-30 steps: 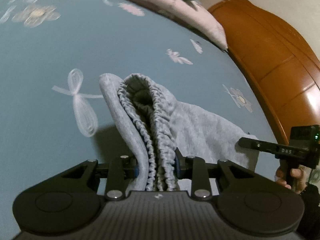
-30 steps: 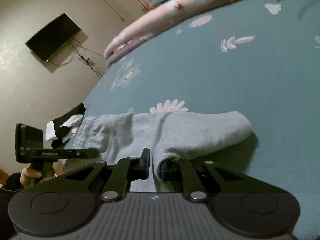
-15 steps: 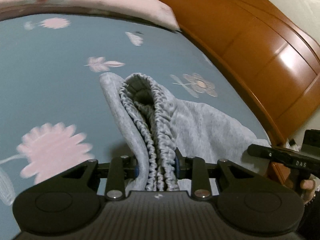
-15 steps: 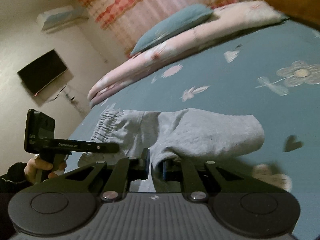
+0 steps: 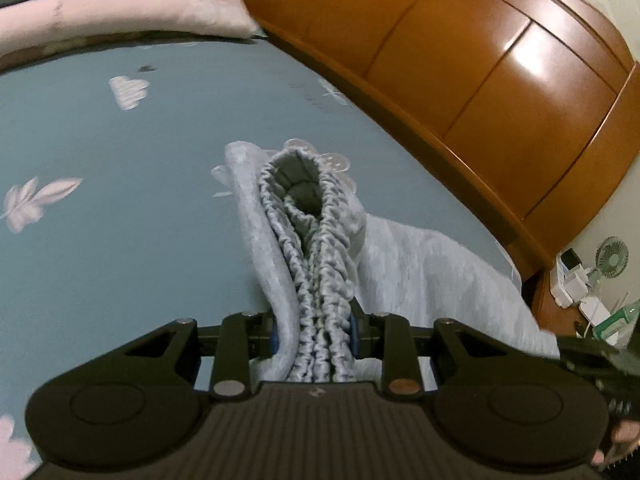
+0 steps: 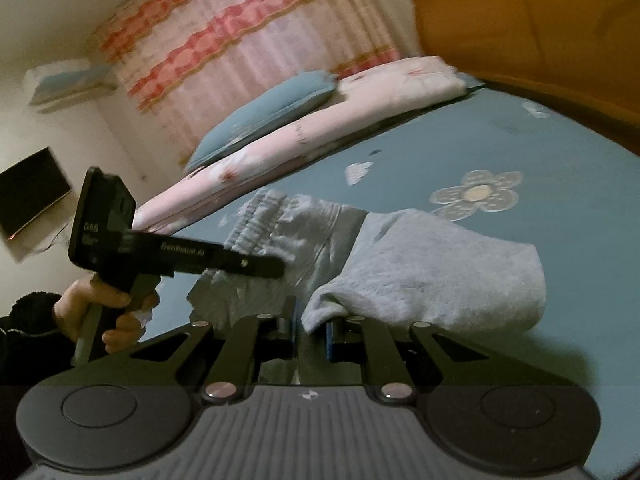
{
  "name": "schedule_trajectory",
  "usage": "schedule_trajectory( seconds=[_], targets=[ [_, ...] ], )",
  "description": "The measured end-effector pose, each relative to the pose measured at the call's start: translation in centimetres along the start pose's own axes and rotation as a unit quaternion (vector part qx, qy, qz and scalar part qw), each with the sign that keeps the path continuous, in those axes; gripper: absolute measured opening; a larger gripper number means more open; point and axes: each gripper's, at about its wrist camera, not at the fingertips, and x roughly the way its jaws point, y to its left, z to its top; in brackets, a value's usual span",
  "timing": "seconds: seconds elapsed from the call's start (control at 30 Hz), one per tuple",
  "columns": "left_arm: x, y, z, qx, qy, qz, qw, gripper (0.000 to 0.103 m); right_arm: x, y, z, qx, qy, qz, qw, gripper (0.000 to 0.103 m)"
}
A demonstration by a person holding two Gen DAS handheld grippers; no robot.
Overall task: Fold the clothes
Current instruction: 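Lift the held sweatpants with both grippers and fold them over, then open both grippers and release the folded sweatpants onto the bed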
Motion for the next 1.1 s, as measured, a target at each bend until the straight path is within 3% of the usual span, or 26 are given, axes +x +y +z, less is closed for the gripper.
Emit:
schedule_trajectory(
  seconds=[0.37, 0.73, 1.03, 1.1],
  targets=[
    [8.6, -4.8, 6.3, 0.057, 0.026, 0.008, 0.9980, 0.027, 0.6, -4.8, -0.4, 0.055, -0.028, -0.035, 0.998, 0.018],
    [13.9, -6.5, 7.5, 0.087, 0.038, 0.032, 0.9950, 0.027, 2.7, -7.7, -1.7, 0.076, -0.026, -0.065, 0.995, 0.020],
    [14.8, -6.8, 8.5, 0.097, 0.027, 0.025, 0.9947, 0.028, 2.1, -6.7, -2.4, 0.066, -0.036, -0.063, 0.995, 0.021],
    [15.2, -6.5, 8.4, 0.096, 0.024, 0.033, 0.9945, 0.033, 2.3, -6.7, -2.7, 0.066, -0.033, -0.066, 0.995, 0.021]
  ],
)
